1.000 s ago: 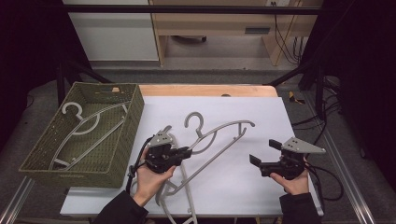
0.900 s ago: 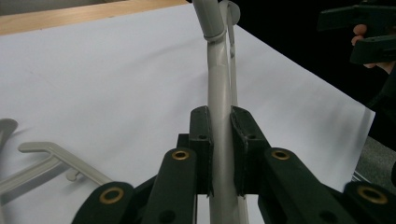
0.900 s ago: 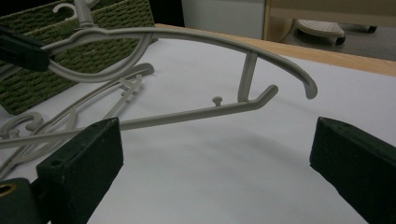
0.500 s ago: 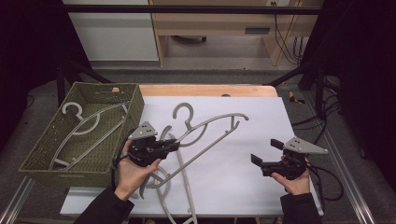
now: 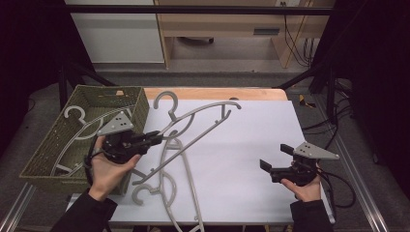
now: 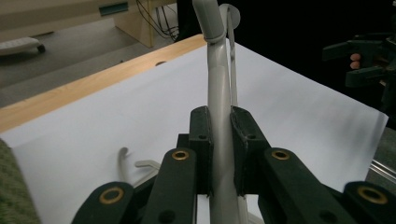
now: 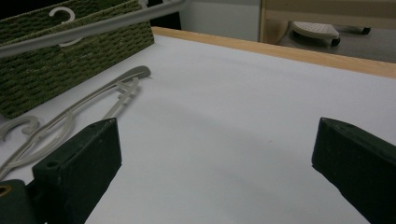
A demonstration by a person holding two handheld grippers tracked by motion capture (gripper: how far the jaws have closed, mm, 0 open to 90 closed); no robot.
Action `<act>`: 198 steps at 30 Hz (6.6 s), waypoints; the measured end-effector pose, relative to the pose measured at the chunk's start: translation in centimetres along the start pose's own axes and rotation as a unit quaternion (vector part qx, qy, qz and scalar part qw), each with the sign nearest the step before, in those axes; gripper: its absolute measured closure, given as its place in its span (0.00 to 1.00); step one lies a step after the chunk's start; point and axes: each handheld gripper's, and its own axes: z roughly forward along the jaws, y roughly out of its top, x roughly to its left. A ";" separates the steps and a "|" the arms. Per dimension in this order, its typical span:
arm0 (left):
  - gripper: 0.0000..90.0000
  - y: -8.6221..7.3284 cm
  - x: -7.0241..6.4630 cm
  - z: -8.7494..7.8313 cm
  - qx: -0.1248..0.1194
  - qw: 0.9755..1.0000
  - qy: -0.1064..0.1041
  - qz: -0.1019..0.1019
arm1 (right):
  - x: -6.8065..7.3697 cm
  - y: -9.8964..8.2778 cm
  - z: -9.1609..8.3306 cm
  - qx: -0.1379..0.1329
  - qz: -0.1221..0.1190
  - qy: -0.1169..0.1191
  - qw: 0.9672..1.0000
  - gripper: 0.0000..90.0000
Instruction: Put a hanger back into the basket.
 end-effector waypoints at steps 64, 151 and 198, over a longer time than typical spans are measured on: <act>0.89 -4.5 17.6 -11.9 0.019 0.986 0.160 -0.044 | 0.0 -0.2 0.7 0.012 -0.004 -0.002 1.000 0.02; 0.66 -9.8 21.1 -8.9 0.105 0.958 0.237 -0.119 | 0.1 -0.3 0.9 0.014 -0.002 0.002 1.000 0.02; 0.18 -8.7 1.6 1.4 -0.026 0.998 0.043 -0.025 | 0.3 0.0 0.3 0.001 -0.006 0.003 1.000 0.02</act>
